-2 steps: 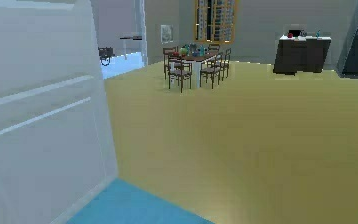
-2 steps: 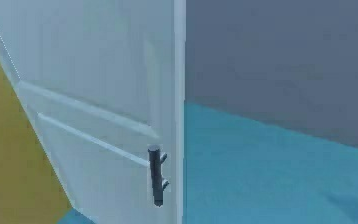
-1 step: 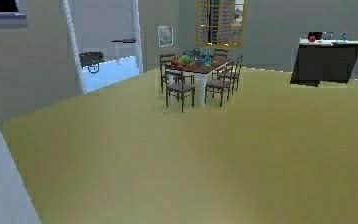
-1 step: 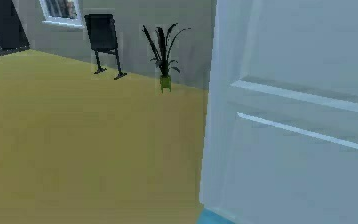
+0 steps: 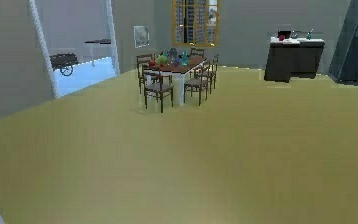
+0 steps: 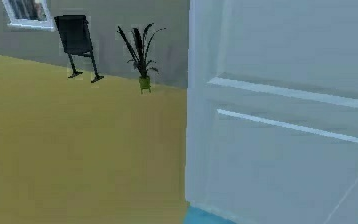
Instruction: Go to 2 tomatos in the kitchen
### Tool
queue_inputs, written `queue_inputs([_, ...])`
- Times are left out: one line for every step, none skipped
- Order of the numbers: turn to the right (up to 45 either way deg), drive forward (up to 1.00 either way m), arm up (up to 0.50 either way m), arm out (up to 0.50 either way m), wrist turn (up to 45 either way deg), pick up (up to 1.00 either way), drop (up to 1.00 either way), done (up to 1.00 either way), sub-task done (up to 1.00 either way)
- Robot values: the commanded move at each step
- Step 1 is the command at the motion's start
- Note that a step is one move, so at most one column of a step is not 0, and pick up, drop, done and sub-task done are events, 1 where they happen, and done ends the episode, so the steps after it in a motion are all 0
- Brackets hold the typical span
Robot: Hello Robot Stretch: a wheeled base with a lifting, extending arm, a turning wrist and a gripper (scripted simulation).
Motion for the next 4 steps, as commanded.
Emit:
queue_inputs([0.0, 0.5, 0.0, 0.0, 0.0, 0.0, 0.0, 0.0, 0.0])
queue_inputs([-12.0, 0.0, 0.0, 0.0, 0.0, 0.0, 0.0, 0.0, 0.0])
queue_inputs([0.0, 1.0, 0.0, 0.0, 0.0, 0.0, 0.0, 0.0, 0.0])
queue_inputs([-3.0, 0.0, 0.0, 0.0, 0.0, 0.0, 0.0, 0.0, 0.0])
